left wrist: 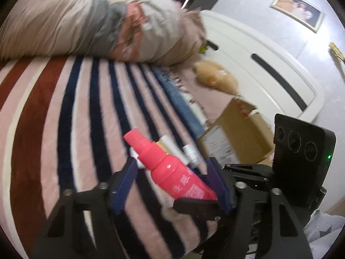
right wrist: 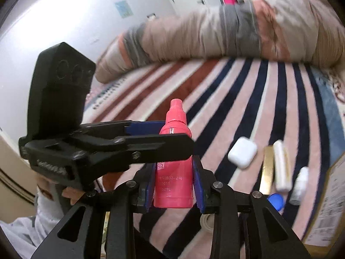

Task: Organize rigid objects
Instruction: 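Grasp the pink spray bottle with the right tool, then lower the pink bottle into the cardboard box and release it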

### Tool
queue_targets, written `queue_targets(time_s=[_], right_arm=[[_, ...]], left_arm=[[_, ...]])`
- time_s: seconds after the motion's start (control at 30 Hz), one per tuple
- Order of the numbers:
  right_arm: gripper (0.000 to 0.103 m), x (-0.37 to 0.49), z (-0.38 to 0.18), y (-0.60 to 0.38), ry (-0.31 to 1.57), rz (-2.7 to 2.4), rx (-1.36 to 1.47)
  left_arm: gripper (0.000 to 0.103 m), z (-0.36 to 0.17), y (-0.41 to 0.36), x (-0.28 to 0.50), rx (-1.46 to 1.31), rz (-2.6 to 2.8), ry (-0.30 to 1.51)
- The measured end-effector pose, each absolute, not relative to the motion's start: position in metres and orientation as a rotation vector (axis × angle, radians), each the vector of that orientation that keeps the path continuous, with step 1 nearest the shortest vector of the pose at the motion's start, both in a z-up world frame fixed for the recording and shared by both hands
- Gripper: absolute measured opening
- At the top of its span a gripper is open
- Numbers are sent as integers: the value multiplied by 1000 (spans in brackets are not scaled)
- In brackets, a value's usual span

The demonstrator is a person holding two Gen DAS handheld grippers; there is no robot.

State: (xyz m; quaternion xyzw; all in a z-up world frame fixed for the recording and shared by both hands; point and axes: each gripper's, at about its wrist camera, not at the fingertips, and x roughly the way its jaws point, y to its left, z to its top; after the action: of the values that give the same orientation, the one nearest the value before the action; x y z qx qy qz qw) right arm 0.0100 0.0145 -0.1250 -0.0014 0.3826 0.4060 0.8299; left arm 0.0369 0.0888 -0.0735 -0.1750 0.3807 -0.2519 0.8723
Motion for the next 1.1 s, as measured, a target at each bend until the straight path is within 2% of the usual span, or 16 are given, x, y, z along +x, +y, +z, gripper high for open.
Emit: queue_targets(time_s=[0.1,0.33,0.6,0.83,1.0,1.1], right_arm=[[27,-2,-108,1,743,849,-22],[27,-26,-67,-64,606,777,-28],[27,-35,-50,-166,517,583,39],[27,-28,-70,-224,576,436,19],[27,-20,-89,-239,665,344,-63],[27,-20,-95,-247,701,323,-80]], left_arm=[[42,-47,71,31,-332,-535,736],[30,17,-4,20,-186,-628,604],[27,43,-121,39,-23,-774,585],[28,21,-197,64,51,-851,684],[28,-2,-224,75,76,-872,770],[32,-12,-233,81,86,-865,811]])
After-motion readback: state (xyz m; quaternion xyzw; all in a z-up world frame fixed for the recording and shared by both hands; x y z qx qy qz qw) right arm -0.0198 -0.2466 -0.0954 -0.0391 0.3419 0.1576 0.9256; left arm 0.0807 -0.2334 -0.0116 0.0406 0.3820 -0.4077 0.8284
